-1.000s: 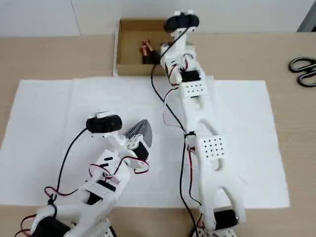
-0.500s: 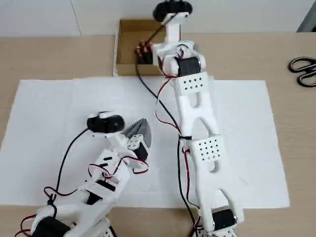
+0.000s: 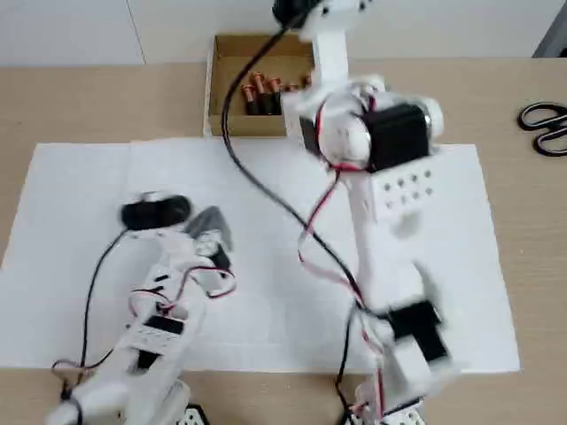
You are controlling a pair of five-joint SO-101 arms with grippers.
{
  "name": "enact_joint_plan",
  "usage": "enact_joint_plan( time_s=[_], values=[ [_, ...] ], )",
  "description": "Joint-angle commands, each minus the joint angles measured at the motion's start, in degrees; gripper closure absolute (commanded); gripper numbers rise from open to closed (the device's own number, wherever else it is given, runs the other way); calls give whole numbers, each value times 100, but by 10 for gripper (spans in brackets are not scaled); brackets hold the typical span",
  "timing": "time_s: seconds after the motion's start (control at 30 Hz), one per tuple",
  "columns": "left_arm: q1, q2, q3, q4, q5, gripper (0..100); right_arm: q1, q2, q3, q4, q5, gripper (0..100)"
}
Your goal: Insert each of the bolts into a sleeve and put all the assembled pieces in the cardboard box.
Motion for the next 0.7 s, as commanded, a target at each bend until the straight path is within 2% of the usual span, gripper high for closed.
enact_joint_plan(
  time_s=[0.0,0.1,0.2,0.27,0.4,0.53,0.6,0.67],
  values=[
    [-492,-1943,-189,1538,-457,994,-189,-2000,3121,-224,35,578],
    [-308,-3947,-312,3297,-1978,994,-207,-2993,5196,-945,26,578],
    [-299,-6031,-549,5820,-2611,994,-40,-3908,7059,-1947,44,578],
    [-396,-6936,-629,6963,-3051,994,66,-4462,8185,-2721,44,578],
    [-343,-6268,-514,6963,-3270,994,119,-5358,10075,-3952,53,578],
    [-360,-6259,242,6690,-2822,994,127,-6114,11349,-4532,44,592],
    [-369,-6259,567,6549,-2567,994,127,-6510,11692,-4549,35,660],
    [-440,-6259,629,6479,-2453,994,303,-6897,11815,-4576,35,768]
  ],
)
